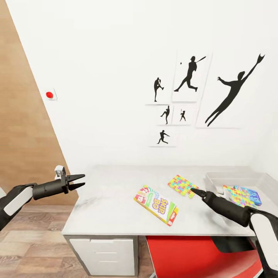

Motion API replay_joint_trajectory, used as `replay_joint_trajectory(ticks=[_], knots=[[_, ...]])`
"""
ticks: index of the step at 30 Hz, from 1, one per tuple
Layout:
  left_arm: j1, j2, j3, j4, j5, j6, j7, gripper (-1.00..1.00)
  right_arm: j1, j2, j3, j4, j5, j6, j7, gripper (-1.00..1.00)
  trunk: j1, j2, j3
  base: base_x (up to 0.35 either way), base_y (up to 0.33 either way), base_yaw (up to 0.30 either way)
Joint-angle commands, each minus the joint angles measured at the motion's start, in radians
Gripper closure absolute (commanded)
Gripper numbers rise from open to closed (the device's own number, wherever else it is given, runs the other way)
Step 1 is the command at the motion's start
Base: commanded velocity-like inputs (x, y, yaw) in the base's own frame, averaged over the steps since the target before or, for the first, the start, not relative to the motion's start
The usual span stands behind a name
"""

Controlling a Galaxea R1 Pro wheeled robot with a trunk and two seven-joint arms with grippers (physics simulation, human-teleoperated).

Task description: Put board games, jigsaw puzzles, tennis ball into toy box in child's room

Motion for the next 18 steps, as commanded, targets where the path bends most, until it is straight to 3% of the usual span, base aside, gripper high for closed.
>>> replay_joint_trajectory(ticks=[1, 3, 7, 10, 11, 14, 16, 18], knots=[[-0.002, 0.002, -0.005, 0.001, 0.008, 0.003, -0.001, -1.00, -0.024, 0.005, 0.012, 0.000, 0.005, 0.006, -0.029, -1.00, 0.001, -0.002, -0.002, 0.000, 0.021, 0.000], [-0.001, 0.007, -0.005, 0.001, 0.008, -0.002, -0.002, -1.00, -0.104, 0.027, 0.045, 0.003, -0.002, 0.009, -0.130, -1.00, 0.001, -0.002, -0.002, 0.000, 0.012, 0.000], [-0.001, 0.019, -0.006, 0.001, 0.009, -0.006, -0.002, -1.00, -0.279, 0.105, 0.148, 0.044, -0.007, 0.013, -0.346, -1.00, 0.001, -0.002, -0.002, 0.000, 0.005, 0.000], [-0.001, 0.022, -0.007, 0.001, 0.009, -0.006, -0.002, -1.00, -0.374, 0.142, 0.195, 0.103, -0.008, 0.013, -0.471, -1.00, 0.001, -0.002, -0.002, 0.000, 0.002, 0.000], [-0.001, 0.023, -0.007, 0.001, 0.009, -0.007, -0.001, -1.00, -0.439, 0.164, 0.214, 0.174, -0.008, 0.012, -0.558, -1.00, 0.001, -0.002, -0.002, 0.000, 0.000, 0.000], [-0.001, 0.024, -0.007, 0.001, 0.009, -0.007, -0.001, -1.00, -0.533, 0.194, 0.230, 0.309, -0.009, 0.010, -0.679, -1.00, 0.001, -0.002, -0.002, 0.000, 0.000, 0.000], [-0.001, 0.026, -0.006, 0.001, 0.009, -0.007, -0.002, -1.00, -0.641, 0.234, 0.241, 0.513, -0.006, -0.005, -0.793, -1.00, 0.001, -0.002, -0.002, 0.000, 0.000, 0.000], [-0.001, 0.026, -0.006, 0.001, 0.009, -0.007, -0.002, -1.00, -0.708, 0.259, 0.247, 0.675, -0.001, -0.048, -0.836, -1.00, 0.001, -0.002, -0.002, 0.000, 0.000, 0.000]])
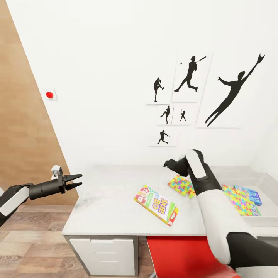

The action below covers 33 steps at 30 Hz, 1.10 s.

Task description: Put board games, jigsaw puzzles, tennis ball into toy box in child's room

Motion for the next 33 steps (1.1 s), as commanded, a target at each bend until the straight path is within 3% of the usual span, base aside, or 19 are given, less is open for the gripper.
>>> replay_joint_trajectory(ticks=[1, 6, 11, 17, 25, 33], knots=[[-0.002, 0.001, -0.005, 0.000, 0.008, 0.006, -0.001, -1.00, -0.023, 0.007, -0.001, 0.058, -0.007, -0.021, -0.020, -1.00, 0.001, -0.003, -0.002, 0.000, 0.000, 0.000], [-0.002, 0.003, -0.004, 0.001, 0.008, 0.009, -0.001, -1.00, -0.125, 0.025, 0.019, 0.443, 0.016, -0.244, -0.049, -1.00, 0.001, -0.003, -0.002, 0.000, 0.062, 0.000], [-0.002, 0.003, 0.000, 0.012, 0.009, 0.011, -0.001, -1.00, -0.144, 0.019, 0.038, 0.551, 0.041, -0.327, -0.049, -1.00, 0.001, -0.003, -0.002, 0.000, 0.229, 0.000], [-0.002, 0.004, 0.001, 0.027, 0.010, 0.010, -0.001, -1.00, -0.146, 0.015, 0.046, 0.563, 0.047, -0.346, -0.039, -1.00, 0.001, -0.003, -0.002, 0.000, 0.276, 0.000], [-0.002, 0.020, 0.001, 0.031, 0.013, 0.007, -0.001, -1.00, -0.138, 0.009, 0.048, 0.499, 0.050, -0.352, 0.000, -1.00, 0.001, -0.003, -0.002, 0.010, 0.272, 0.000], [-0.002, 0.023, 0.001, 0.031, 0.015, 0.006, -0.001, -1.00, -0.137, -0.011, 0.046, 0.490, 0.050, -0.352, 0.009, -1.00, 0.001, -0.003, -0.008, 0.065, 0.069, 0.000]])
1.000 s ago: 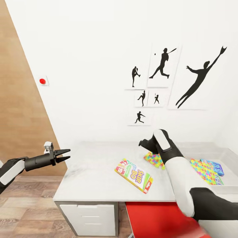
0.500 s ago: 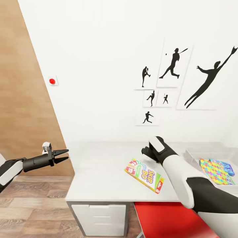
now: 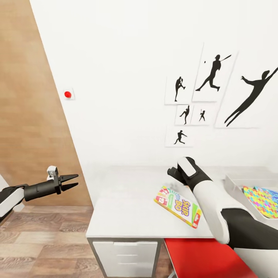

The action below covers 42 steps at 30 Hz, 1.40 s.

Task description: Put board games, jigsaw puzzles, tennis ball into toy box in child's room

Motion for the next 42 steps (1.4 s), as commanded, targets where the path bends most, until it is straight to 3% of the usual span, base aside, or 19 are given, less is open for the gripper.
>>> replay_joint_trajectory(ticks=[1, 15, 29, 42], knots=[[-0.002, 0.002, -0.005, 0.001, 0.008, 0.006, -0.001, -1.00, -0.001, -0.002, 0.000, -0.002, -0.005, 0.004, -0.007, -1.00, 0.001, -0.002, -0.004, 0.023, 0.017, 0.000], [-0.002, 0.002, -0.006, 0.001, 0.008, 0.006, -0.001, -1.00, -0.001, -0.023, 0.000, -0.001, -0.004, -0.021, -0.007, -1.00, 0.001, -0.002, -0.026, 0.004, 0.003, 0.000], [-0.002, 0.002, -0.006, 0.001, 0.008, 0.005, 0.000, -1.00, 0.000, -0.090, -0.001, 0.005, -0.004, -0.047, -0.007, -1.00, 0.001, -0.002, -0.048, 0.000, 0.000, 0.000], [-0.002, 0.003, -0.004, 0.001, 0.006, 0.004, 0.000, -1.00, -0.001, -0.096, -0.002, 0.005, -0.004, -0.066, -0.007, -1.00, 0.001, -0.002, -0.070, 0.000, 0.000, 0.000]])
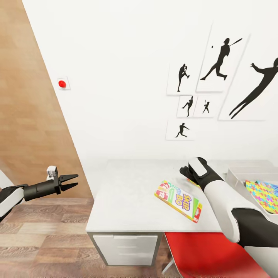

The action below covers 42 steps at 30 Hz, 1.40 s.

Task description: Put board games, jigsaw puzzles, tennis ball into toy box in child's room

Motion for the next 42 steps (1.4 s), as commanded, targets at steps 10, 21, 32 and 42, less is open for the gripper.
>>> replay_joint_trajectory(ticks=[10, 21, 32, 42], knots=[[-0.002, 0.003, -0.006, 0.001, 0.007, 0.006, -0.001, -1.00, -0.001, -0.015, 0.000, -0.002, -0.005, 0.001, -0.006, -1.00, 0.001, -0.002, -0.019, 0.000, 0.000, 0.000], [-0.002, 0.003, -0.006, 0.001, 0.006, 0.006, -0.001, -1.00, 0.000, -0.044, -0.001, -0.002, -0.006, -0.035, -0.006, -1.00, 0.001, -0.002, -0.036, 0.000, 0.000, 0.000], [-0.002, 0.003, -0.006, 0.001, 0.006, 0.006, -0.001, -1.00, -0.001, -0.068, -0.007, -0.002, -0.007, -0.049, -0.006, -1.00, 0.001, -0.002, -0.054, 0.000, 0.000, 0.000], [-0.002, 0.002, -0.006, 0.001, 0.006, 0.006, -0.001, -1.00, -0.001, -0.087, -0.008, 0.002, -0.011, -0.089, -0.006, -1.00, 0.001, -0.002, -0.071, 0.000, 0.000, 0.000]])
